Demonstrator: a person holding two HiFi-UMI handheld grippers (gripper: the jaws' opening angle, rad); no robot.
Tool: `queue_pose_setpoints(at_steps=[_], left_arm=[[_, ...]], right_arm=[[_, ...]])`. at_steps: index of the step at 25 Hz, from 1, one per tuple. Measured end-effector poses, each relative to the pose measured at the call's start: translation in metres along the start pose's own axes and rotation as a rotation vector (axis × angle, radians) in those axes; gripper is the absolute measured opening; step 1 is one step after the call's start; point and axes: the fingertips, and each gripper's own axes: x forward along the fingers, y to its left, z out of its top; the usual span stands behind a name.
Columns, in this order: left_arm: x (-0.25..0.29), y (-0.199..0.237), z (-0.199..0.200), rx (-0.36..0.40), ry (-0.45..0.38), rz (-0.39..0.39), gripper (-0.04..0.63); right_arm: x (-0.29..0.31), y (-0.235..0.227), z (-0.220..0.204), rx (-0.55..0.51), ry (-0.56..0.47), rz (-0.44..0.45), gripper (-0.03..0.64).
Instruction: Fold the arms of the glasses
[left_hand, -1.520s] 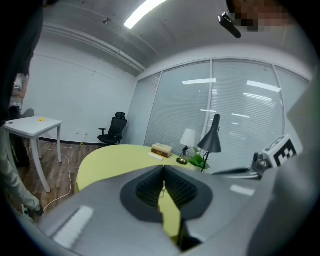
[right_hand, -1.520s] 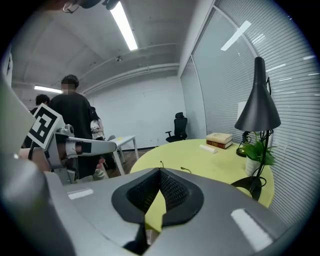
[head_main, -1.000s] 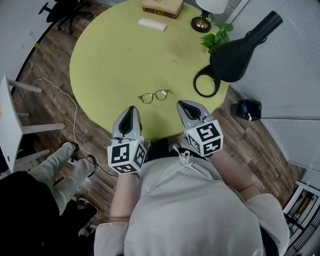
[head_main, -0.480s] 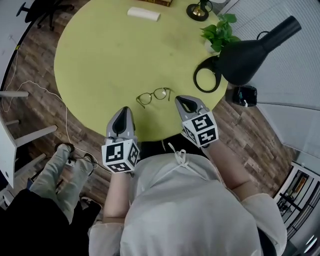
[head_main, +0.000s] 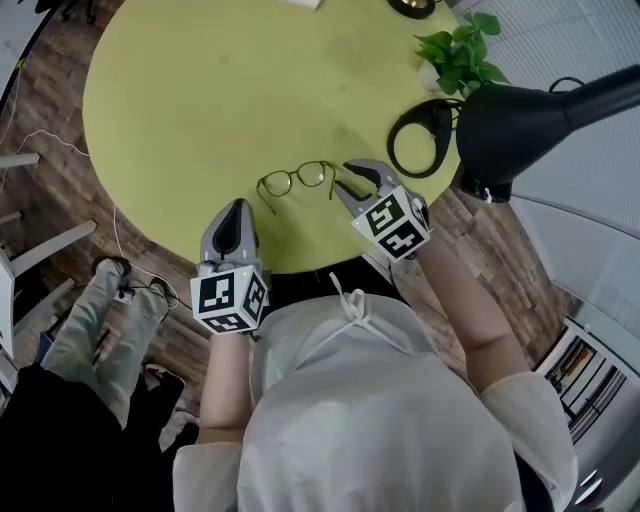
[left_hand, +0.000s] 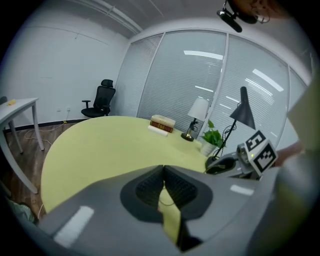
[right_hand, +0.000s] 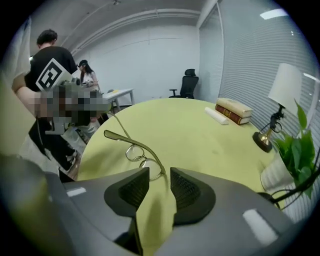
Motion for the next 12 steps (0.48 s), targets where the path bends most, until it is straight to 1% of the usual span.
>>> queue_pose_setpoints(at_steps=[3, 10, 12], left_arm=[[0.006, 0.000, -0.007, 0.000, 0.014, 0.008, 0.006], [0.016, 0.008, -0.010, -0.022, 0.021, 0.047, 0.006], [0.016, 0.012, -0.012, -0.027, 0.030, 0.053, 0.006]], right_arm=[[0.005, 0.003, 0.002, -0.116, 0.042, 0.054, 0.121], [0.014, 0.004, 0.009, -0.409, 0.092, 0.110, 0.099], [0.014, 0.006, 0.012, -0.466, 0.087, 0.108, 0.064]])
